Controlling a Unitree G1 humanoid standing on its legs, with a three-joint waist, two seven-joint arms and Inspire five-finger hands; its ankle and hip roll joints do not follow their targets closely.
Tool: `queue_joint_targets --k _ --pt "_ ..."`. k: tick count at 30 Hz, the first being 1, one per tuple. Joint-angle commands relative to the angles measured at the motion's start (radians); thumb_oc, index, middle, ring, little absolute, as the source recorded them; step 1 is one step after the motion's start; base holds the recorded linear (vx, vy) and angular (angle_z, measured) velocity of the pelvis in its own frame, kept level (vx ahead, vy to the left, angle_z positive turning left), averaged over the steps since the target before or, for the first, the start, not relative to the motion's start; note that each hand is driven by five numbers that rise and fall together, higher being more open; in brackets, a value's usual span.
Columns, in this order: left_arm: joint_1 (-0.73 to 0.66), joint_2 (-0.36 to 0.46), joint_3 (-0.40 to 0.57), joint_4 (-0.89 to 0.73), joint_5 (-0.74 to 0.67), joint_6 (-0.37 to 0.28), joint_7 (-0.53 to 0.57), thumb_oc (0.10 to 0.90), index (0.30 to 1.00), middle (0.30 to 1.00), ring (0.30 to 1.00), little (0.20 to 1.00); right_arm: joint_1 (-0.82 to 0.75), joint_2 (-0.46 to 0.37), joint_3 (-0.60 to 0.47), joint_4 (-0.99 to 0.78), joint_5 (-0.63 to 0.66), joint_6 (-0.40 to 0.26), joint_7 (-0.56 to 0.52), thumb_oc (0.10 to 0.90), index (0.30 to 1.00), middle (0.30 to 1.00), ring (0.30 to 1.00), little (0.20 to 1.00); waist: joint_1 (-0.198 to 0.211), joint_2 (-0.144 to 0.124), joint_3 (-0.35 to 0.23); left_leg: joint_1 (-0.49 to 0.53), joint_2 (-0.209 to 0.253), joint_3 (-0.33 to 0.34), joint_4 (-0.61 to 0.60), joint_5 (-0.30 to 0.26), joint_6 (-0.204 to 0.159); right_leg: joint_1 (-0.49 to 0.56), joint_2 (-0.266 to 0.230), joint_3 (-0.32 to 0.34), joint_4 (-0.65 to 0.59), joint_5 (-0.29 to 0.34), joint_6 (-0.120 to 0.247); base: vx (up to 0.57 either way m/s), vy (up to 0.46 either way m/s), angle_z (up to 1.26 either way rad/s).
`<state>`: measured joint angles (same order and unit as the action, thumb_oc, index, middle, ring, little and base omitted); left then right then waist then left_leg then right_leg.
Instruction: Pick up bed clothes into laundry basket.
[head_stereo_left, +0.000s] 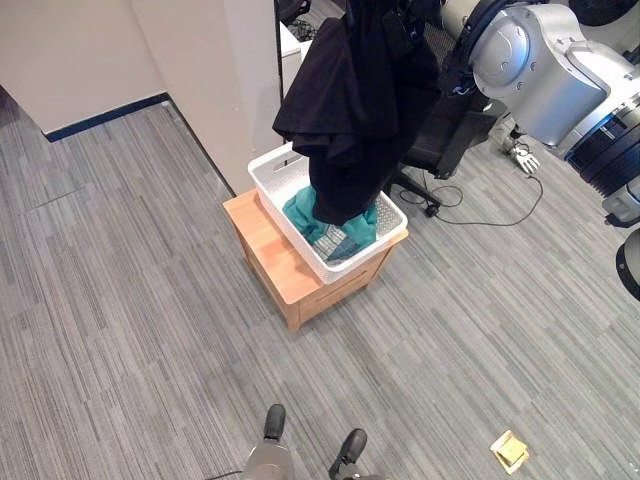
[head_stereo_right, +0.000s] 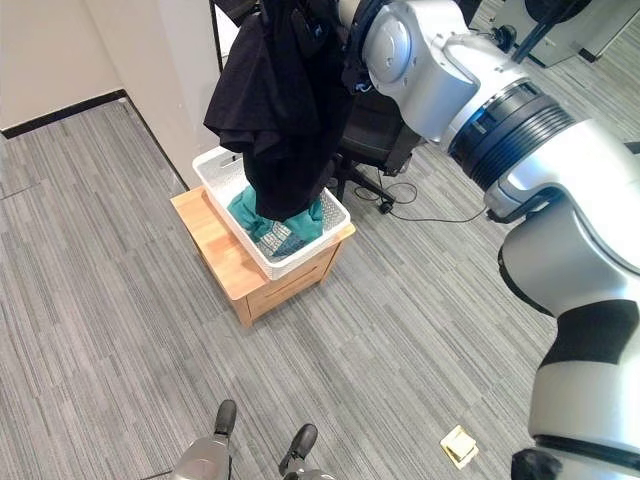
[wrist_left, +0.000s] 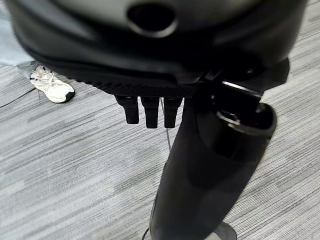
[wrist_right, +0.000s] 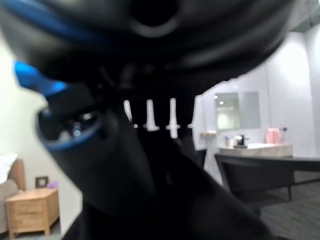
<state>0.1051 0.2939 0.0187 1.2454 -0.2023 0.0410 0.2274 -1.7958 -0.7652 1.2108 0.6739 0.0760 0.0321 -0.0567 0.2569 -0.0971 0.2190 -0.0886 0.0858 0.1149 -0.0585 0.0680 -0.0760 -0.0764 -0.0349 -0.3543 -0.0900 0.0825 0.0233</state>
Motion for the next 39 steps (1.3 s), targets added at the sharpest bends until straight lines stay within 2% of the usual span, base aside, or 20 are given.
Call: queue_joint_targets --k 1,12,19,22,23,26,39 --pt "-0.005 0.067 -0.054 0.047 0.022 0.002 0.061 0.800 0.900 0.900 0.900 0.900 -0.166 0.039 -0.053 0.162 0.005 -0.001 -0.100 0.400 0.300 0.300 0.300 0.300 0.019 -0.043 0.020 -0.022 -0.031 -0.014 -0.029 0.032 -0.001 0.057 -0.030 0.032 0.003 -0.024 0.086 -0.02 -0.016 -0.05" --pt "-0.009 0.068 -0.034 0.031 -0.060 -0.020 0.101 0.800 0.900 0.900 0.900 0.900 -0.096 0.069 -0.103 0.249 -0.018 0.026 -0.122 0.400 0.300 0.300 0.300 0.300 0.063 -0.034 0.064 -0.069 -0.036 -0.036 -0.029 0.046 0.002 0.020 -0.031 0.020 0.003 -0.017 0.085 -0.01 -0.009 0.02" --pt "-0.005 0.061 -0.028 0.037 -0.090 -0.026 0.110 0.800 0.900 0.900 0.900 0.900 -0.035 0.089 -0.174 0.305 -0.014 0.038 -0.152 0.400 0.300 0.300 0.300 0.300 0.086 -0.035 0.070 -0.091 -0.037 -0.041 -0.029 0.047 0.001 0.003 -0.030 0.018 0.003 -0.022 0.086 0.02 -0.009 0.07" --pt "-0.009 0.063 -0.032 0.039 -0.097 -0.024 0.111 0.800 0.900 0.900 0.900 0.900 0.002 0.129 -0.220 0.335 -0.016 0.049 -0.162 0.400 0.300 0.300 0.300 0.300 0.093 -0.029 0.066 -0.097 -0.039 -0.042 -0.029 0.044 0.000 0.000 -0.031 0.018 0.003 -0.025 0.088 0.03 0.003 0.06" --pt "-0.015 0.064 -0.039 0.040 -0.099 -0.024 0.116 0.800 0.900 0.900 0.900 0.900 0.028 0.178 -0.258 0.345 -0.019 0.052 -0.172 0.400 0.300 0.300 0.300 0.300 0.099 -0.022 0.064 -0.100 -0.040 -0.044 -0.029 0.043 0.001 -0.001 -0.032 0.019 0.003 -0.027 0.088 0.00 0.000 0.00" --pt "-0.028 0.066 -0.058 0.035 -0.097 -0.023 0.119 0.800 0.900 0.900 0.900 0.900 0.054 0.239 -0.279 0.361 -0.052 0.062 -0.169 0.400 0.300 0.300 0.300 0.300 0.104 -0.013 0.063 -0.104 -0.042 -0.047 -0.029 0.042 0.001 -0.004 -0.034 0.019 0.003 -0.027 0.088 0.01 0.015 -0.06" --pt "-0.044 0.053 -0.081 0.016 -0.101 -0.031 0.130 0.800 0.900 0.900 0.900 0.900 0.079 0.302 -0.277 0.399 -0.133 0.072 -0.163 0.400 0.300 0.300 0.300 0.300 0.126 0.004 0.083 -0.127 -0.052 -0.062 -0.029 0.045 0.002 -0.015 -0.039 0.009 0.003 -0.024 0.093 0.00 0.005 0.03"
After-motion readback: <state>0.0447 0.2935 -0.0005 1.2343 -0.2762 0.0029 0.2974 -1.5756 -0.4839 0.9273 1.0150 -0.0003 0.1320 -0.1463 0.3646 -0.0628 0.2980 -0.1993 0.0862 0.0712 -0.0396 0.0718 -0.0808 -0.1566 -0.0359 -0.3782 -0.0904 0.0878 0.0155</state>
